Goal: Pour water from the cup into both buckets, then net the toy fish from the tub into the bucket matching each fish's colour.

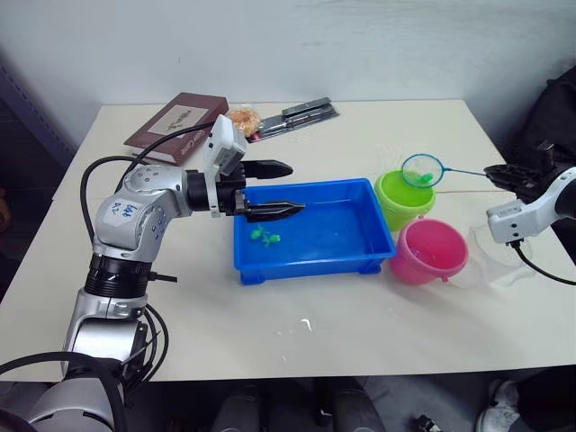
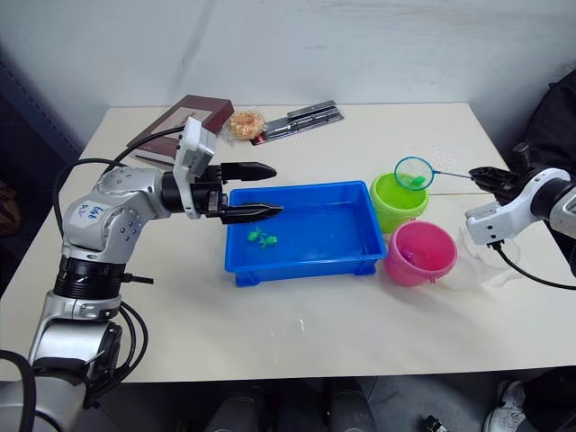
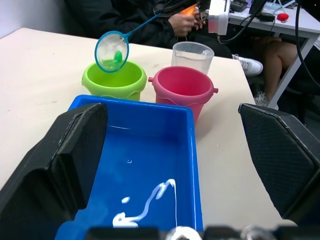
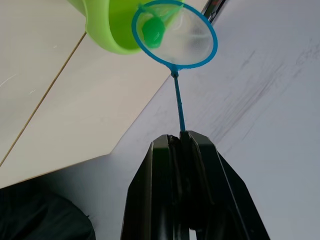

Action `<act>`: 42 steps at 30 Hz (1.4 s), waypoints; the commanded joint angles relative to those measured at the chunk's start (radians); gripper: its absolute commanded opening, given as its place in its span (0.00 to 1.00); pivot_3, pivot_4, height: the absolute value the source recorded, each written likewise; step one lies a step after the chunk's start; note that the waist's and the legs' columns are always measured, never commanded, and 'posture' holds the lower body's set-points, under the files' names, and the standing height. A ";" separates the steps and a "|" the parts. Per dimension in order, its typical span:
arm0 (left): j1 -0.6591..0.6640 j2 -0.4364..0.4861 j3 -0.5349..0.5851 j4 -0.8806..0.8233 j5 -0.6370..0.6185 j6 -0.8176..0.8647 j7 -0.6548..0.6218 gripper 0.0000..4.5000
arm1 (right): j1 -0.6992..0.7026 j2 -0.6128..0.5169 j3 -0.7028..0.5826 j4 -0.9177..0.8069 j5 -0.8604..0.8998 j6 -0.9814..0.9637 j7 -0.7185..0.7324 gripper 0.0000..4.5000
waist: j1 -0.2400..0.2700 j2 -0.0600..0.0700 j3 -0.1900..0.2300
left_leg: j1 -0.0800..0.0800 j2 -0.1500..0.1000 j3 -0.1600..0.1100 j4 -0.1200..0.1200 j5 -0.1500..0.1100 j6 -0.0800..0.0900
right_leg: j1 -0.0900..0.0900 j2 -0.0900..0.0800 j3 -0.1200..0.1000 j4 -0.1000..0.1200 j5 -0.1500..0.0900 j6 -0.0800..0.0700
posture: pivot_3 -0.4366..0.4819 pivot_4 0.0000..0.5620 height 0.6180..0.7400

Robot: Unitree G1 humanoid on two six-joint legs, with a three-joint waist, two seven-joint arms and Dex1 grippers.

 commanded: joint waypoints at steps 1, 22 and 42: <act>-0.001 0.018 0.018 -0.030 -0.005 -0.003 -0.001 1.00 | -0.017 -0.020 0.008 -0.025 -0.035 -0.049 -0.040 0.00 | 0.000 0.000 0.000 | 0.000 0.000 0.000 0.000 0.000 0.000 | 0.000 0.000 0.000 0.000 0.000 0.000 | 0.48 0.27 1.00; 0.356 0.311 0.174 -0.189 -0.017 0.050 -0.004 1.00 | 0.160 0.187 -0.107 -0.606 1.176 1.139 0.935 0.00 | -0.017 0.000 0.000 | 0.000 0.003 -0.007 0.001 -0.001 0.000 | 0.002 -0.003 -0.004 0.000 -0.001 -0.002 | 0.48 0.27 1.00; 0.545 0.397 0.369 -0.391 -0.127 0.198 0.113 1.00 | -0.107 0.540 0.189 -0.322 0.836 1.065 1.028 0.00 | -0.001 0.000 0.000 | -0.001 0.000 -0.008 0.000 -0.001 0.000 | 0.001 -0.005 -0.006 -0.001 -0.001 -0.002 | 0.48 0.27 1.00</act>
